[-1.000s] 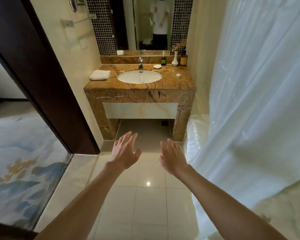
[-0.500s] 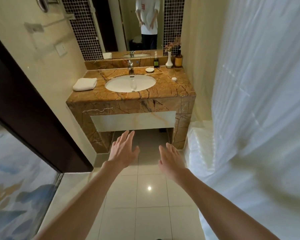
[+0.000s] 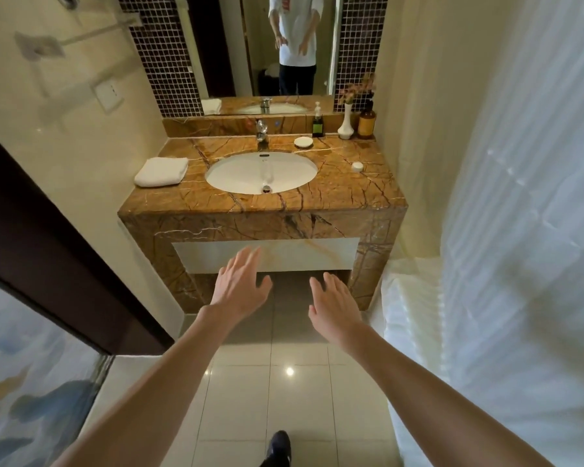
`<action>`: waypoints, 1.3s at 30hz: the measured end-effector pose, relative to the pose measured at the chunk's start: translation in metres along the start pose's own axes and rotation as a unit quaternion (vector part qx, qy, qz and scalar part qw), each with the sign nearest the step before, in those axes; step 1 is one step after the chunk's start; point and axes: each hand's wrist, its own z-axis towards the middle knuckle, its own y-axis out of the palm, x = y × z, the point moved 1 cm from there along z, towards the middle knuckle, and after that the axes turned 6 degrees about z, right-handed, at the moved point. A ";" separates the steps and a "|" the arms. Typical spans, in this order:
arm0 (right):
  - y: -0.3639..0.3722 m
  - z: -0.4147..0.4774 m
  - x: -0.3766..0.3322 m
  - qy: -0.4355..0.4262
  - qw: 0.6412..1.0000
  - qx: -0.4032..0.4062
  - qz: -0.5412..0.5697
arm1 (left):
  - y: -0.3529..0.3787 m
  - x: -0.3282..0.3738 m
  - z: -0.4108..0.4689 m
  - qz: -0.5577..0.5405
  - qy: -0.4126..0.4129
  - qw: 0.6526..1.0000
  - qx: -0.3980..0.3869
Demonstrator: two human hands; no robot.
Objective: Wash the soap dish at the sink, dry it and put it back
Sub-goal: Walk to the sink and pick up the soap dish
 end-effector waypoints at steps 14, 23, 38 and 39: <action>-0.020 0.151 0.025 0.064 0.997 0.041 -0.023 | 0.019 -0.034 0.175 -0.022 0.067 0.997 -0.031; -0.018 0.249 0.082 0.080 0.996 0.038 -0.030 | 0.051 -0.019 0.289 -0.007 0.098 0.995 -0.035; -0.051 0.423 0.154 0.065 0.996 0.056 0.002 | 0.086 0.002 0.464 0.029 0.087 0.994 -0.059; -0.050 0.433 0.157 0.067 0.997 0.049 0.002 | 0.088 0.002 0.475 0.030 0.084 0.994 -0.063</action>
